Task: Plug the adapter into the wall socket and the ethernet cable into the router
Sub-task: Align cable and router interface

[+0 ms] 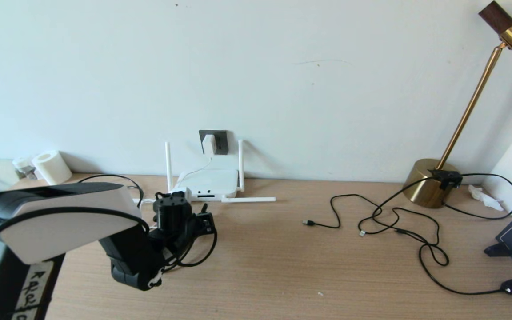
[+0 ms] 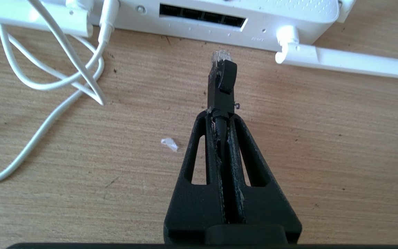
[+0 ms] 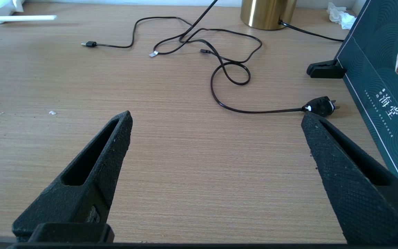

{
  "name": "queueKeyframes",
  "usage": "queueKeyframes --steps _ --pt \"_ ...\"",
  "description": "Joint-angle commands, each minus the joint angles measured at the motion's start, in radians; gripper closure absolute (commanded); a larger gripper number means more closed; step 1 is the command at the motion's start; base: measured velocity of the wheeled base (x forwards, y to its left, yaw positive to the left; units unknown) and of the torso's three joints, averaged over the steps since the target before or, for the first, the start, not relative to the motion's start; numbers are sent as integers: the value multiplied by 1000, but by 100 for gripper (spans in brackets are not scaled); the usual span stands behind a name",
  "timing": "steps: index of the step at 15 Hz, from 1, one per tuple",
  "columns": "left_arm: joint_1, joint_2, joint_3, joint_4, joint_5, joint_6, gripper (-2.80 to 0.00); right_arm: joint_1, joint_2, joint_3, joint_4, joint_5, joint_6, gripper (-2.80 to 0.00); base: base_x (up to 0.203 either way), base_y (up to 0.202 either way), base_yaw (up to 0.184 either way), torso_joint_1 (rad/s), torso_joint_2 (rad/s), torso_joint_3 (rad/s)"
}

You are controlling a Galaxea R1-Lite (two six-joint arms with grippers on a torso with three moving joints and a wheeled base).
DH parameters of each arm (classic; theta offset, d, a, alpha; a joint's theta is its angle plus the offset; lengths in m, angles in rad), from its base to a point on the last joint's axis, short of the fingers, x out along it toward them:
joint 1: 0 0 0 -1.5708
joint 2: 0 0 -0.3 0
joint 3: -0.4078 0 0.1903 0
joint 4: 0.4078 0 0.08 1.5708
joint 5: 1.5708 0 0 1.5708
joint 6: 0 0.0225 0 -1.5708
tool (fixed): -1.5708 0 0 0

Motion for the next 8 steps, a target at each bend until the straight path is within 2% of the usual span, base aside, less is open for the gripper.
queueKeyframes --steps 1,8 --pt "4 -8 -10 2 2 -2 0 0 2 0 1 0 0 -280 0 0 0 0 0 0" --pt "16 -49 -14 27 -68 -23 0 0 2 0 1 0 0 -280 0 0 0 0 0 0"
